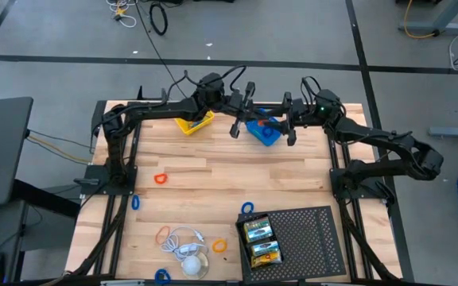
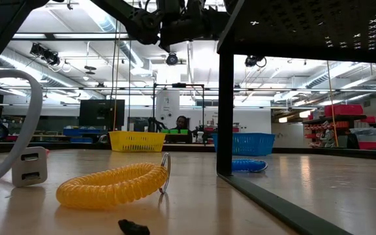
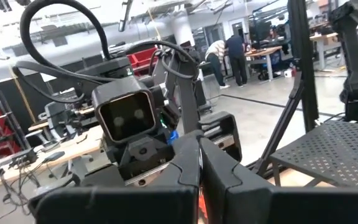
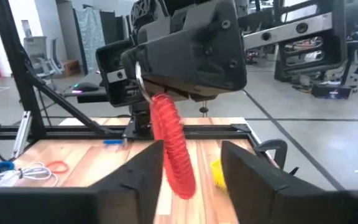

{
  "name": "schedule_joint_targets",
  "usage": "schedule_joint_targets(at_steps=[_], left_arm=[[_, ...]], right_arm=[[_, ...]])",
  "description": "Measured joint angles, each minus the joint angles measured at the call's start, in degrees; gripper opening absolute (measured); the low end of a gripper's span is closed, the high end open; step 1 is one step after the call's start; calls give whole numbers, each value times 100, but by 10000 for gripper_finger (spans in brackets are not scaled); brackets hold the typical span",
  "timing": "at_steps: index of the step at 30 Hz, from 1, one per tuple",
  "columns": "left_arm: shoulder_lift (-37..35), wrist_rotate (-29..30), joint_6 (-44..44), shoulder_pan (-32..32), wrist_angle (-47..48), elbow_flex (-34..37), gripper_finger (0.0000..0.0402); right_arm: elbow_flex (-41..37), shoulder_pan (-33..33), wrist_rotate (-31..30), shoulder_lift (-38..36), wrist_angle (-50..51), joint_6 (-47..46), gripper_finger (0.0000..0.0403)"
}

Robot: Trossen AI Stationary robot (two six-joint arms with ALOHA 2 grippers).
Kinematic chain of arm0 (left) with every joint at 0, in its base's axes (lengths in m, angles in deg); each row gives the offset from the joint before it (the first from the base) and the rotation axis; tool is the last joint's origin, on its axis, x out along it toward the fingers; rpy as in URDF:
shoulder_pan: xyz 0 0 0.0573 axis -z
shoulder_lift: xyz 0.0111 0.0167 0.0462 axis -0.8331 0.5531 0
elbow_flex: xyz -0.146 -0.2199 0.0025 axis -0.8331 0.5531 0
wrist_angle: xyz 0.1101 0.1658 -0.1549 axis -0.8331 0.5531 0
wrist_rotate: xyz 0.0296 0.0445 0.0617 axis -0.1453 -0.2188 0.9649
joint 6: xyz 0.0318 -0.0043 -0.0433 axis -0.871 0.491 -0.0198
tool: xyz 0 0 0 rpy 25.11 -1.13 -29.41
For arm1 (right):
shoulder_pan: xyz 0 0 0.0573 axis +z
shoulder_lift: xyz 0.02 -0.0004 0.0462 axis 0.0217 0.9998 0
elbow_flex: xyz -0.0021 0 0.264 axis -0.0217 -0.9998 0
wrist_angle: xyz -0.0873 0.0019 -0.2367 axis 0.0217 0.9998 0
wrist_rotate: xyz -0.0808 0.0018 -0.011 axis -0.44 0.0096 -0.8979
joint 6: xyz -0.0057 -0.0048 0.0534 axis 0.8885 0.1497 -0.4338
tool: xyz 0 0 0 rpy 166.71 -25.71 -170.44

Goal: Pick & Place Office Desk Supplies
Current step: Put the orange spring keychain into the blue basket

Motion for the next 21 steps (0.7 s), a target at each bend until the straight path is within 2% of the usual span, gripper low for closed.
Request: schedule_joint_targets(at_steps=[8, 12, 21], left_arm=[[0, -77, 186, 2, -34, 0, 2], [0, -112, 520, -15, -33, 0, 27], [-129, -335, 1166, -518, 116, 20, 140]], right_arm=[[0, 55, -94, 0, -16, 153, 21], [0, 53, -96, 0, 29, 151, 16], [0, 53, -132, 0, 132, 143, 13]])
